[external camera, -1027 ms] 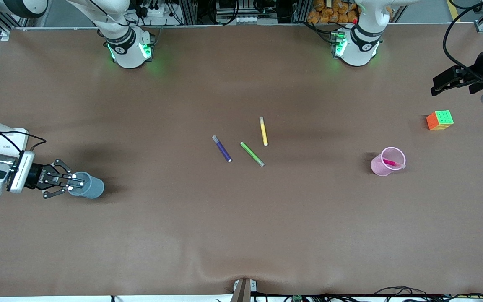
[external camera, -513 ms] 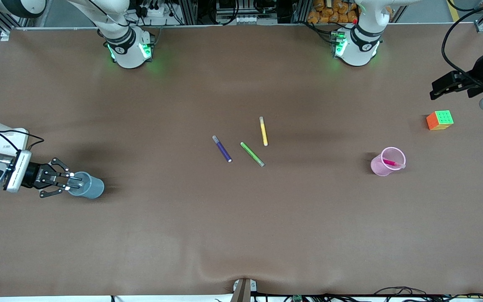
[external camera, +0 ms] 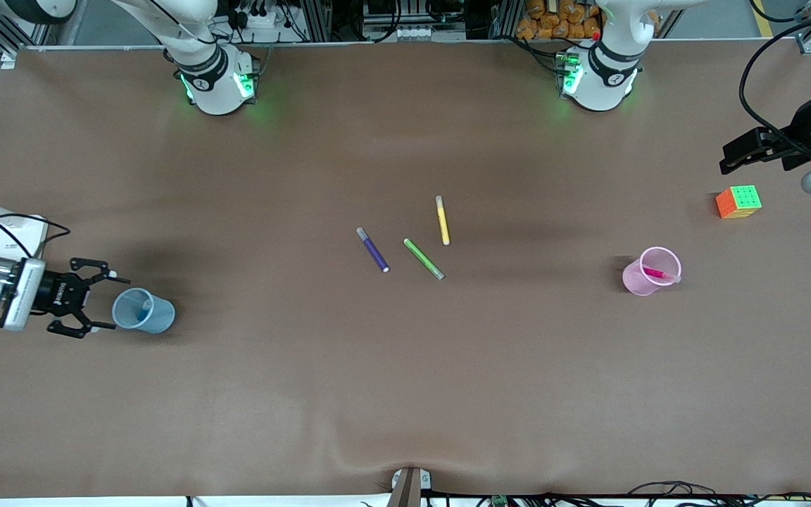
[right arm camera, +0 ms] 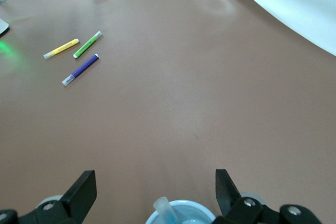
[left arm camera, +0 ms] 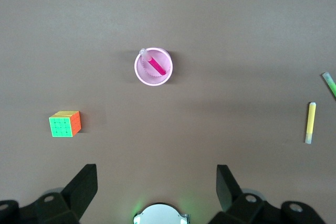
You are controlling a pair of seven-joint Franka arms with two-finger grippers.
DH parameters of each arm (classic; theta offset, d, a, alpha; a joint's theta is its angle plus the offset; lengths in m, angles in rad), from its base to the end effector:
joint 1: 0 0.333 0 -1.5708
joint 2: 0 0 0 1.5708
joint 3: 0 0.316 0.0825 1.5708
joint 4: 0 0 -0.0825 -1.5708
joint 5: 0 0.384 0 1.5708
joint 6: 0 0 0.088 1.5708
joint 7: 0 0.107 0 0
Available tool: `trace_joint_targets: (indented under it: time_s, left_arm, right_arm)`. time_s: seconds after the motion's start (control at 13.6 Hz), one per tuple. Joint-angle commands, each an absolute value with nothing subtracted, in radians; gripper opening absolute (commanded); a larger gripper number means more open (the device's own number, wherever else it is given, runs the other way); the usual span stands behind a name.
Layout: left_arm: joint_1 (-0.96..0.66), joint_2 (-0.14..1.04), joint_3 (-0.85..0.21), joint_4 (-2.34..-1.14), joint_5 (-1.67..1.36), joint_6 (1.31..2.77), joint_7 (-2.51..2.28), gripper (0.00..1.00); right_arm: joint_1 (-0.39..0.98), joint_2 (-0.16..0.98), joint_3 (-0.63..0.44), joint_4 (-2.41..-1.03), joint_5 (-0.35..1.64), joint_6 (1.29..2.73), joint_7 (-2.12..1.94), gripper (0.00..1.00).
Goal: Place pink and blue markers in matching cups
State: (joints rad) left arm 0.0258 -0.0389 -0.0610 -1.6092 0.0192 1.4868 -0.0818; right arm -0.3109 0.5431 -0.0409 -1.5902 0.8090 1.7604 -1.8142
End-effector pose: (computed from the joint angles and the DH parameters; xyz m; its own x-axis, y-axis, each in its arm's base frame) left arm 0.5326 -0.0172 0.6207 0.9955 0.0485 -0.0814 0.0464 -0.9985 -0.0283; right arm 0.6428 -0.1640 0.3163 0.3912 0.6214 0.6788 0.9191 -0.3008 -0.2543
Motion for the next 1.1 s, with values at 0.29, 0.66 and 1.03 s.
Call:
trace_joint_targets:
  time_s: [0.29,0.66,1.03]
  left_arm:
    - [0.025,-0.063,-0.054,-1.598,0.012,1.488,-0.064,1.00]
    - [0.025,-0.061,-0.054,-1.606,0.014,1.485,-0.063,1.00]
    - [0.026,-0.043,-0.051,-1.583,0.021,1.488,-0.063,1.00]
  right_arm:
    - [-0.244,0.397,-0.035,-1.589,0.663,1.741,-1.505,1.00]
    - [-0.172,0.302,-0.043,-1.600,0.559,1.740,-1.310,1.00]
    - [0.000,0.241,-0.184,-1.605,0.477,1.717,-1.146,1.00]
